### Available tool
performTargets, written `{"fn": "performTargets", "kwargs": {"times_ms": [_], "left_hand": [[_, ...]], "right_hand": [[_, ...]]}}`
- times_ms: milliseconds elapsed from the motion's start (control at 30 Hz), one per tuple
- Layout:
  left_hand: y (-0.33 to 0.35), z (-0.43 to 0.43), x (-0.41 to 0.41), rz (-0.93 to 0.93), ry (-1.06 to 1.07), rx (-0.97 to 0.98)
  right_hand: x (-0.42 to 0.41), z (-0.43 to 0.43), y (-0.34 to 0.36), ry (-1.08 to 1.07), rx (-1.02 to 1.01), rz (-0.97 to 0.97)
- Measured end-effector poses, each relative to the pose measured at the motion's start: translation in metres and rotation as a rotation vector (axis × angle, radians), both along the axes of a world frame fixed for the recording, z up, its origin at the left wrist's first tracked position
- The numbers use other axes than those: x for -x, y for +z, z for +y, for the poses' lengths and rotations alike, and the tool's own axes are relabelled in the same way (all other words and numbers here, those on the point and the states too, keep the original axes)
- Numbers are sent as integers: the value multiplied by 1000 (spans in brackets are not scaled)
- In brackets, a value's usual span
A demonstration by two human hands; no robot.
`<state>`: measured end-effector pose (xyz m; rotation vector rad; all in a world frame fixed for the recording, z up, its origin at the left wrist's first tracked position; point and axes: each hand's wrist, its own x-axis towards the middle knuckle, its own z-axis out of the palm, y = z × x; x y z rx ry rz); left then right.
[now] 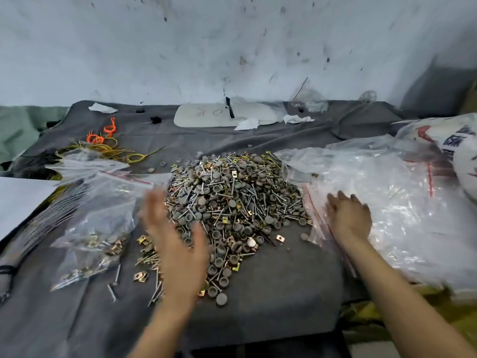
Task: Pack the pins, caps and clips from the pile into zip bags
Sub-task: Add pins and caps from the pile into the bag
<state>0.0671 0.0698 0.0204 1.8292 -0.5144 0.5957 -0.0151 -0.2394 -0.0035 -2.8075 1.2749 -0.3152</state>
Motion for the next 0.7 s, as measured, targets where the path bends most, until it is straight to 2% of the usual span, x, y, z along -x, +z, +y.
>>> {"fn": "performTargets", "kwargs": {"times_ms": [133, 233, 300, 400, 700], "left_hand": [[-28, -70, 50, -229, -488, -272], [-48, -87, 52, -211, -661, -470], [-52, -86, 46, -86, -662, -460], [-52, -83, 46, 1, -599, -413], [-48, -86, 47, -10, -541, -345]], "right_hand": [[-1, 3, -5, -31, 12, -233], [2, 3, -12, -16, 95, -424], [2, 4, -17, 1, 169, -561], [-1, 7, -19, 29, 222, -697], [-2, 10, -18, 259, 359, -1035]]}}
